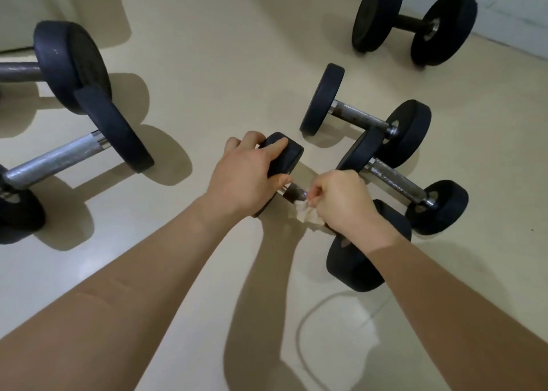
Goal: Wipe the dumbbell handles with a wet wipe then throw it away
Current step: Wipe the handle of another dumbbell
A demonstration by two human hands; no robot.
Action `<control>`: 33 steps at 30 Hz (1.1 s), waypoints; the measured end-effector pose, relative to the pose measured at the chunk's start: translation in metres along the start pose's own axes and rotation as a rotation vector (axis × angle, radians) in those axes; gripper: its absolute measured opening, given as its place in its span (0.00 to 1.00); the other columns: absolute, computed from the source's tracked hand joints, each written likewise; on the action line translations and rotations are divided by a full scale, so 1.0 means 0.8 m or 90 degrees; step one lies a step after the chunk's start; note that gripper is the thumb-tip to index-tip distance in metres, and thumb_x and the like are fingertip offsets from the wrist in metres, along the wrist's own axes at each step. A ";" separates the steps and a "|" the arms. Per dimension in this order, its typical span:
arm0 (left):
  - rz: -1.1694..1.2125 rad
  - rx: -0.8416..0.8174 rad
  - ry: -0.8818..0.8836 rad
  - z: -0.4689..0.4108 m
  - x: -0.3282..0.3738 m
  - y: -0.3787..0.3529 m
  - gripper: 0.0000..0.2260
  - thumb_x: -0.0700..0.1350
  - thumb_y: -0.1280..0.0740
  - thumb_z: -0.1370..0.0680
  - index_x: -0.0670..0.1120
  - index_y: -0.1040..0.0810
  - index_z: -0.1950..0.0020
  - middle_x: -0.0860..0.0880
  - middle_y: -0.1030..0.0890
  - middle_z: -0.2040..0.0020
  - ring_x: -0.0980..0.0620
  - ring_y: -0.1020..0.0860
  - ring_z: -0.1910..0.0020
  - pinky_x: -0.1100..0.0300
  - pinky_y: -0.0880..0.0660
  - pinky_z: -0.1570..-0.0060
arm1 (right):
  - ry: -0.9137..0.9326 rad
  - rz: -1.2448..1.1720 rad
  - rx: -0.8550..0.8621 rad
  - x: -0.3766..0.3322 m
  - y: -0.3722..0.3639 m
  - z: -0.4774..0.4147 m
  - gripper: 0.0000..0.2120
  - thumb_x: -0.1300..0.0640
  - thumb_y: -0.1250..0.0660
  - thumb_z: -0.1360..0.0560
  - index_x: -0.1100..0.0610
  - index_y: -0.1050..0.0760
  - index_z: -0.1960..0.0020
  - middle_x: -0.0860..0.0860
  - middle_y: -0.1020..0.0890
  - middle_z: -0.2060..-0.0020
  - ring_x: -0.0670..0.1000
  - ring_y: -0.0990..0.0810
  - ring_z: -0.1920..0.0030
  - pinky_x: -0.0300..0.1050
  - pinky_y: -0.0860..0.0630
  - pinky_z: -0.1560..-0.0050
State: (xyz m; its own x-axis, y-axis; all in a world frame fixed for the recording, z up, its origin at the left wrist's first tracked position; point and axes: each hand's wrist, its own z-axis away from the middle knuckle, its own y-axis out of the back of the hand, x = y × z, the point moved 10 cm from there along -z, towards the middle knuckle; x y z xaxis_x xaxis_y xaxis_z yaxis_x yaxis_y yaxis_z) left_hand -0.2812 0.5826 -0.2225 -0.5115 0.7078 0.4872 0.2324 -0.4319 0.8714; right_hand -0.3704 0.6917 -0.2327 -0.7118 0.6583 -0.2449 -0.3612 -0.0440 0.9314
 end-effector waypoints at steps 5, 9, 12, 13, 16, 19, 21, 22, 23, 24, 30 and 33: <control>0.014 -0.002 -0.004 0.005 -0.002 0.004 0.28 0.57 0.33 0.25 0.57 0.36 0.26 0.47 0.33 0.31 0.42 0.35 0.39 0.55 0.35 0.40 | 0.016 0.009 -0.010 0.009 -0.001 0.011 0.05 0.61 0.32 0.28 0.54 0.18 0.59 0.52 0.18 0.62 0.53 0.19 0.60 0.46 0.22 0.56; 0.027 0.015 0.006 0.028 -0.010 0.005 0.29 0.56 0.32 0.26 0.57 0.36 0.26 0.47 0.33 0.30 0.41 0.35 0.40 0.56 0.37 0.39 | 0.024 0.056 -0.069 -0.004 -0.013 0.014 0.03 0.59 0.33 0.27 0.53 0.20 0.56 0.52 0.18 0.59 0.53 0.20 0.58 0.45 0.23 0.56; 0.025 0.034 0.001 0.038 -0.010 0.005 0.30 0.55 0.31 0.26 0.56 0.37 0.26 0.47 0.34 0.29 0.40 0.35 0.39 0.57 0.39 0.39 | 0.033 -0.036 0.004 -0.035 -0.015 -0.011 0.04 0.59 0.32 0.28 0.52 0.21 0.60 0.52 0.19 0.62 0.53 0.21 0.60 0.47 0.22 0.56; 0.026 0.028 0.000 0.040 -0.012 0.005 0.30 0.55 0.31 0.26 0.56 0.37 0.26 0.47 0.34 0.30 0.40 0.35 0.39 0.57 0.38 0.38 | 0.037 -0.022 -0.005 -0.030 -0.017 -0.004 0.04 0.60 0.32 0.28 0.53 0.21 0.60 0.51 0.20 0.63 0.53 0.21 0.60 0.46 0.23 0.58; 0.036 0.030 0.002 0.046 -0.020 0.008 0.29 0.55 0.31 0.26 0.57 0.36 0.26 0.48 0.33 0.31 0.42 0.35 0.40 0.55 0.35 0.40 | 0.050 0.093 -0.072 -0.002 -0.019 0.037 0.05 0.62 0.35 0.28 0.56 0.21 0.57 0.52 0.20 0.62 0.54 0.20 0.57 0.44 0.27 0.59; 0.019 0.030 -0.006 0.049 -0.015 0.004 0.27 0.55 0.33 0.24 0.56 0.36 0.26 0.47 0.33 0.32 0.42 0.35 0.41 0.52 0.32 0.42 | 0.070 0.083 -0.036 -0.022 -0.016 0.024 0.06 0.61 0.36 0.27 0.55 0.20 0.58 0.53 0.19 0.61 0.55 0.20 0.57 0.47 0.25 0.56; -0.011 0.033 -0.022 0.039 -0.006 0.005 0.26 0.56 0.35 0.23 0.55 0.37 0.26 0.46 0.33 0.33 0.42 0.35 0.41 0.50 0.30 0.44 | 0.079 0.042 0.018 -0.045 -0.012 0.010 0.06 0.62 0.36 0.28 0.54 0.23 0.62 0.53 0.20 0.62 0.55 0.21 0.60 0.50 0.23 0.55; -0.030 0.031 -0.031 0.031 -0.001 0.006 0.27 0.56 0.36 0.23 0.54 0.38 0.27 0.45 0.33 0.33 0.41 0.36 0.40 0.50 0.29 0.44 | 0.067 0.026 0.029 -0.042 -0.012 0.005 0.06 0.61 0.35 0.28 0.54 0.23 0.62 0.53 0.20 0.63 0.55 0.21 0.60 0.51 0.22 0.54; -0.047 0.021 -0.037 0.024 0.002 0.005 0.28 0.57 0.35 0.24 0.53 0.39 0.27 0.45 0.33 0.34 0.41 0.36 0.40 0.49 0.29 0.45 | 0.061 0.049 0.007 -0.032 -0.013 0.008 0.05 0.59 0.35 0.26 0.55 0.23 0.60 0.53 0.20 0.62 0.55 0.21 0.59 0.51 0.22 0.53; -0.063 0.012 -0.042 0.017 0.004 0.003 0.29 0.57 0.34 0.25 0.52 0.40 0.26 0.44 0.34 0.34 0.41 0.36 0.40 0.49 0.28 0.45 | 0.042 0.098 -0.049 -0.017 -0.018 0.011 0.05 0.56 0.35 0.25 0.56 0.23 0.56 0.53 0.20 0.60 0.55 0.20 0.57 0.51 0.22 0.51; -0.051 0.004 -0.051 -0.009 0.018 -0.004 0.38 0.53 0.29 0.29 0.50 0.45 0.25 0.45 0.33 0.31 0.41 0.35 0.37 0.46 0.29 0.41 | 0.047 0.073 0.029 -0.003 -0.006 0.004 0.05 0.63 0.34 0.28 0.56 0.21 0.57 0.52 0.21 0.57 0.54 0.21 0.57 0.50 0.22 0.54; -0.067 0.023 -0.119 -0.003 0.023 -0.002 0.37 0.50 0.27 0.31 0.51 0.42 0.26 0.46 0.40 0.25 0.42 0.40 0.32 0.48 0.31 0.38 | 0.012 0.071 0.013 0.010 -0.007 0.002 0.05 0.64 0.34 0.28 0.56 0.22 0.56 0.53 0.21 0.55 0.54 0.22 0.54 0.50 0.22 0.50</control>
State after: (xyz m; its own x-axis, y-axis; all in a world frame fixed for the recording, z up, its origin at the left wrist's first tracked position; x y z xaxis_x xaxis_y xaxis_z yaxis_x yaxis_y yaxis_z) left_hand -0.2930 0.5955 -0.2151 -0.3724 0.8410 0.3924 0.2166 -0.3324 0.9179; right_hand -0.3735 0.6983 -0.2399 -0.7584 0.6354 -0.1449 -0.2671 -0.1002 0.9584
